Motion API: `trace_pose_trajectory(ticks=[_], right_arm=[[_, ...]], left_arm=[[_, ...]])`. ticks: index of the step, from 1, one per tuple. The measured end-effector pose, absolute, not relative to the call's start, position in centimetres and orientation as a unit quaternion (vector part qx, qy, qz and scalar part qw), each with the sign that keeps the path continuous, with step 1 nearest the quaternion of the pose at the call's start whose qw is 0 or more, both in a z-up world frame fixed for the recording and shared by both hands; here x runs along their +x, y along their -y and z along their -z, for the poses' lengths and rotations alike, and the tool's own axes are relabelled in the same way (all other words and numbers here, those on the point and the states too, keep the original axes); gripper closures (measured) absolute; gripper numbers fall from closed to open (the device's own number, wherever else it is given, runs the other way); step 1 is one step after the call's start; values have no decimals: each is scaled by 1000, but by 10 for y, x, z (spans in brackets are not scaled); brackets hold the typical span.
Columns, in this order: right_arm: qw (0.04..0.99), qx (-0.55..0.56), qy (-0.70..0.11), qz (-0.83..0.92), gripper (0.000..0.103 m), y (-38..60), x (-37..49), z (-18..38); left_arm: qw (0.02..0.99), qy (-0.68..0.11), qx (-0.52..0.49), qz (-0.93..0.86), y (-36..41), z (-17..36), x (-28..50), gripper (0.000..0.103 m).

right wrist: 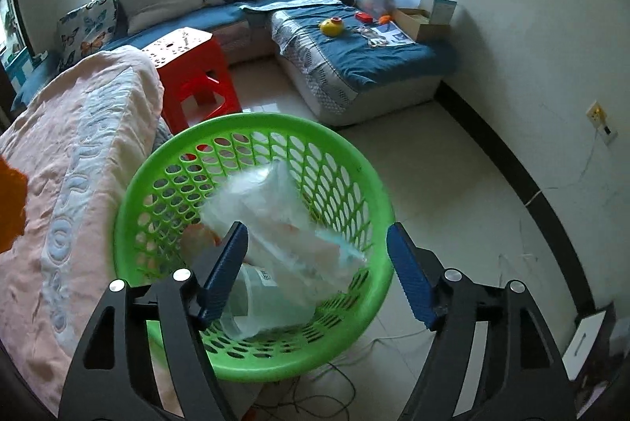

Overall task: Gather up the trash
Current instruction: 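Lower the orange over the green basket and open the left tool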

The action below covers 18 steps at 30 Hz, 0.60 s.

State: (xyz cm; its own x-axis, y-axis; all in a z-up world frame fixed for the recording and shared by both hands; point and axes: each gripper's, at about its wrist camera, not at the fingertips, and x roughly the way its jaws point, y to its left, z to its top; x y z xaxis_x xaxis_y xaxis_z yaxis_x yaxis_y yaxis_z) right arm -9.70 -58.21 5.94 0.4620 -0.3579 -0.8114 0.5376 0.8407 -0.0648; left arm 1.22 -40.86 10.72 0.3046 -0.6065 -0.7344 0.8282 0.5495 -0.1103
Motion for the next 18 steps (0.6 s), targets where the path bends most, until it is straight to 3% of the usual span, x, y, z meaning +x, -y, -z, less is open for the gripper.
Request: trace_pose_trajectory(ticks=[18], right_arm=[[863, 115, -417, 260, 20, 584, -149, -80]], left_arm=[[756, -400, 157, 493, 498, -89, 0, 59]])
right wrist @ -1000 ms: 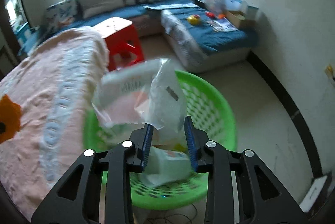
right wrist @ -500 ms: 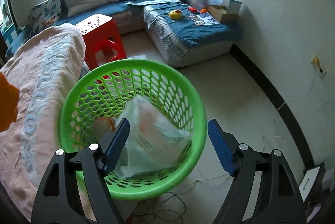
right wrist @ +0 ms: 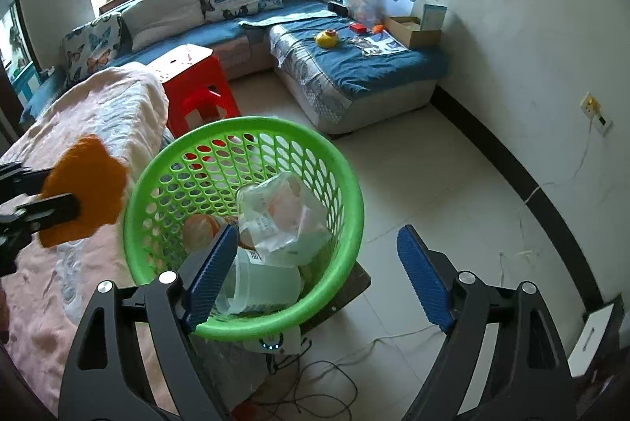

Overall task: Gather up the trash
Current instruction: 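Lower the orange over the green basket and open the left tool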

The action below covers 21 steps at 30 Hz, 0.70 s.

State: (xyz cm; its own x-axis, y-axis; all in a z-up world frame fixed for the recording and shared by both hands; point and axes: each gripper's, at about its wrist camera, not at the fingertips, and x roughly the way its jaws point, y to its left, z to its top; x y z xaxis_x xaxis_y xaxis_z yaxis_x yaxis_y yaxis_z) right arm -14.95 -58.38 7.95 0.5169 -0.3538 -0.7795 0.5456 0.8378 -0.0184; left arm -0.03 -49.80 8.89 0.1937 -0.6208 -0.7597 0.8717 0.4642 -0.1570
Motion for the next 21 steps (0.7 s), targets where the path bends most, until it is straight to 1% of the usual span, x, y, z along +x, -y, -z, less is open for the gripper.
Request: trace_pose_trajectory(ticks=[6, 12, 17, 21], right_arm=[[868, 120, -408, 256, 19, 584, -163, -85], [870, 128, -405, 251, 19, 581, -169, -83], [871, 134, -406, 243, 19, 575, -172, -80], [874, 139, -401, 236, 19, 566, -175, -81]], left_arm=[[753, -401, 162, 496, 517, -82, -7, 56], [754, -396, 166, 497, 530, -79, -11, 49], [757, -384, 157, 505, 529, -86, -16, 34], [766, -371, 162, 499, 521, -93, -23, 27]])
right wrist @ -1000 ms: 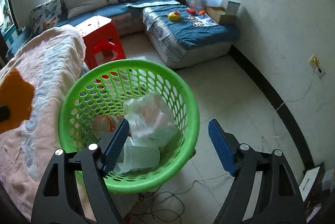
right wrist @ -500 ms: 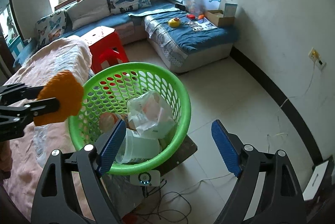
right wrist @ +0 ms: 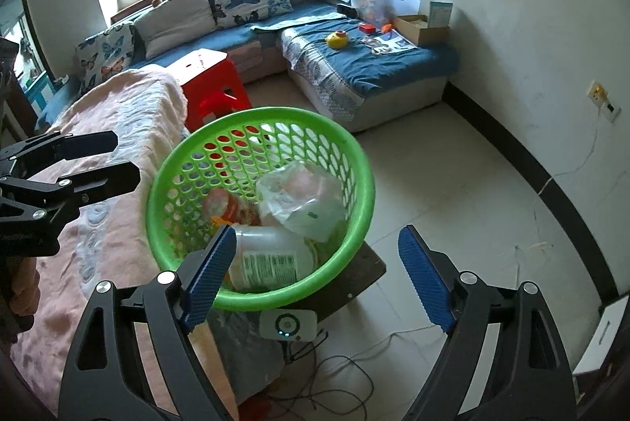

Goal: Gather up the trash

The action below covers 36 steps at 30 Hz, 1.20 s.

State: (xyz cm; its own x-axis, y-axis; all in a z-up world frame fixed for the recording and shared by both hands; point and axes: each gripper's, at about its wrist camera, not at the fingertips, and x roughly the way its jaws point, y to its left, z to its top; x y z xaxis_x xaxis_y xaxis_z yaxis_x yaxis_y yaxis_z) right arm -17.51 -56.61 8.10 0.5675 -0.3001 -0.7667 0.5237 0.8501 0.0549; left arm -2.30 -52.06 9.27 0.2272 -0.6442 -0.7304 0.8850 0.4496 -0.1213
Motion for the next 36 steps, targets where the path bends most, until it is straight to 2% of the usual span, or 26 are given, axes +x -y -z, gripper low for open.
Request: trace_pose_trajectory(ticks=[2, 8, 19, 26, 36], right_arm=[[877, 140, -396, 232, 19, 561, -177, -84], [886, 149, -380, 221, 17, 542, -183, -95], [903, 141, -357, 193, 11, 486, -186, -113], [913, 106, -353, 174, 8, 433, -181, -119], [928, 115, -328, 137, 5, 371, -179, -127]], left_arm=[[773, -365, 164, 493, 512, -98, -27, 21], [796, -350, 156, 470, 478, -116, -32, 12], [838, -332, 138, 409, 395, -137, -42, 9], [856, -342, 105, 373, 330, -136, -48, 7], [893, -331, 75, 295, 234, -140, -63, 7]])
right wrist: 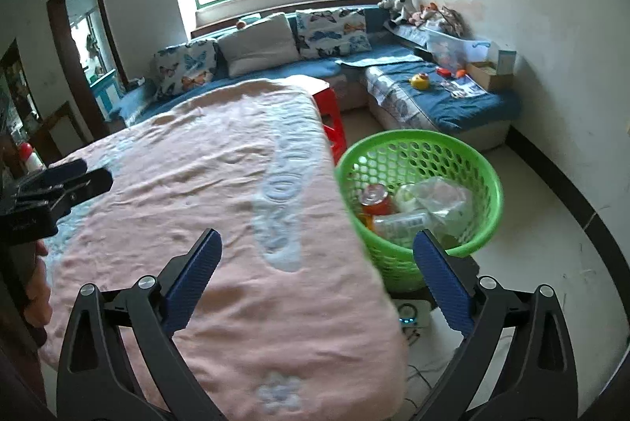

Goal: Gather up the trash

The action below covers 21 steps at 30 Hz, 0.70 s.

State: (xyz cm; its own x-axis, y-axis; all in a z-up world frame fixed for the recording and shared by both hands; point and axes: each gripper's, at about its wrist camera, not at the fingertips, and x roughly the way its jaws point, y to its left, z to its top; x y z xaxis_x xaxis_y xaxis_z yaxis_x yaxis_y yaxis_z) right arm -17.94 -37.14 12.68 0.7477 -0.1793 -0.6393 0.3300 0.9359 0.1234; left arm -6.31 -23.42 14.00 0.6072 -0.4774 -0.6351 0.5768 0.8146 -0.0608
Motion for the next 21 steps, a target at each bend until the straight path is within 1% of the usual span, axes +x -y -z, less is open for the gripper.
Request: trace_pose_trajectory(ticks=[6, 10, 21], right_arm=[[933, 120, -318, 116, 5, 349, -177, -130], [938, 105, -309, 116, 5, 335, -178, -133], [941, 96, -307, 104, 4, 322, -179, -130]], left_arm=[[906, -331, 67, 255, 200, -137, -74, 7], [911, -331, 48, 241, 181, -134, -79, 7], [914, -342, 11, 219, 153, -126, -88, 7]])
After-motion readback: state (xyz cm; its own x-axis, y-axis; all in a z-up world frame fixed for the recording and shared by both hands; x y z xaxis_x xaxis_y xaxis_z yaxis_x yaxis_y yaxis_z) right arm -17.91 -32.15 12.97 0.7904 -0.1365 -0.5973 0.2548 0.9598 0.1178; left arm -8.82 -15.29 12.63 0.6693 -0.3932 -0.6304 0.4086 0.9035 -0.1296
